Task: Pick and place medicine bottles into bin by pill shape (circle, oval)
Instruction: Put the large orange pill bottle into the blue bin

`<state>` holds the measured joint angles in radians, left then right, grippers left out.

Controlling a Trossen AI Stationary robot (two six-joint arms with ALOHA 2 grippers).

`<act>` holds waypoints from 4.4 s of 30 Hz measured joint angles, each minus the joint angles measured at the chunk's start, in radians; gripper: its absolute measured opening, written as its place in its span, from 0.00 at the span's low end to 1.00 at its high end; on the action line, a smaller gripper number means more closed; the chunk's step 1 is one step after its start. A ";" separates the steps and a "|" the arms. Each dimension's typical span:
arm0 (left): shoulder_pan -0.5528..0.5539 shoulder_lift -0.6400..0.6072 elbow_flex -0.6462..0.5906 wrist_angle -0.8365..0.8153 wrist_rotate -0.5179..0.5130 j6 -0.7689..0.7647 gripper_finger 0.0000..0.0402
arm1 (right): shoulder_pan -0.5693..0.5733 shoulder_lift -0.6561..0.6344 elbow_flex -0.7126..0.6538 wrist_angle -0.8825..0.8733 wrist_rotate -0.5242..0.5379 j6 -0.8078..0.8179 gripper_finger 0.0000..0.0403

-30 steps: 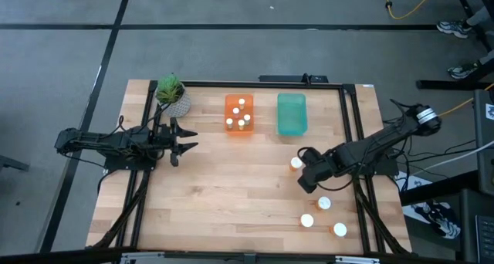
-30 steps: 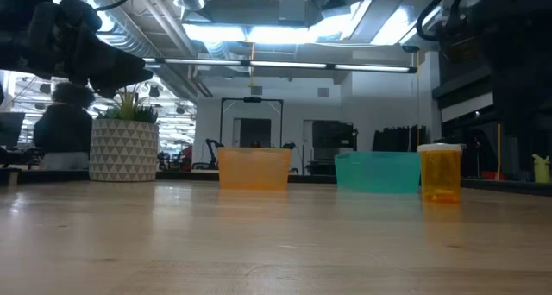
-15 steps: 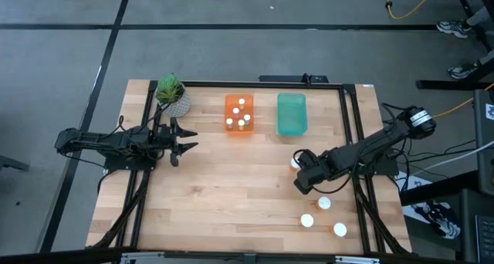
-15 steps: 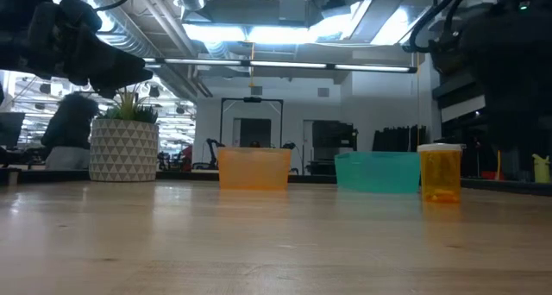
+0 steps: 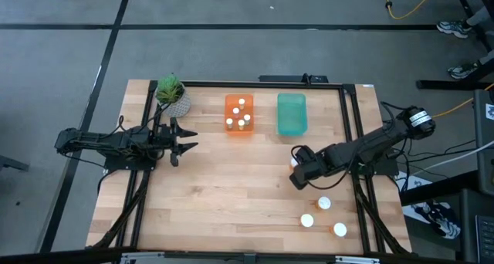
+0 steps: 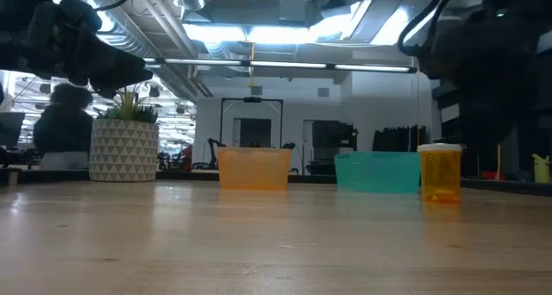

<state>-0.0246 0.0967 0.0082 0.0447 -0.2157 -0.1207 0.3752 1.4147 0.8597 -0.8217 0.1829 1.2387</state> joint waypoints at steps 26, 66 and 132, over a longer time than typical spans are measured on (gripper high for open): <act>0.000 0.000 0.000 0.000 0.000 0.000 0.44 | -0.020 -0.001 0.001 0.010 -0.018 -0.066 0.91; 0.000 0.000 0.000 0.000 0.000 0.000 0.44 | -0.175 0.084 -0.001 0.079 -0.001 -0.128 0.57; 0.000 0.000 0.000 0.000 0.000 0.000 0.44 | -1.004 0.379 0.356 0.140 -0.098 -0.930 0.54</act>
<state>-0.0247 0.0970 0.0082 0.0444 -0.2157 -0.1207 -0.6285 1.7935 1.2156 -0.6820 0.0845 0.3085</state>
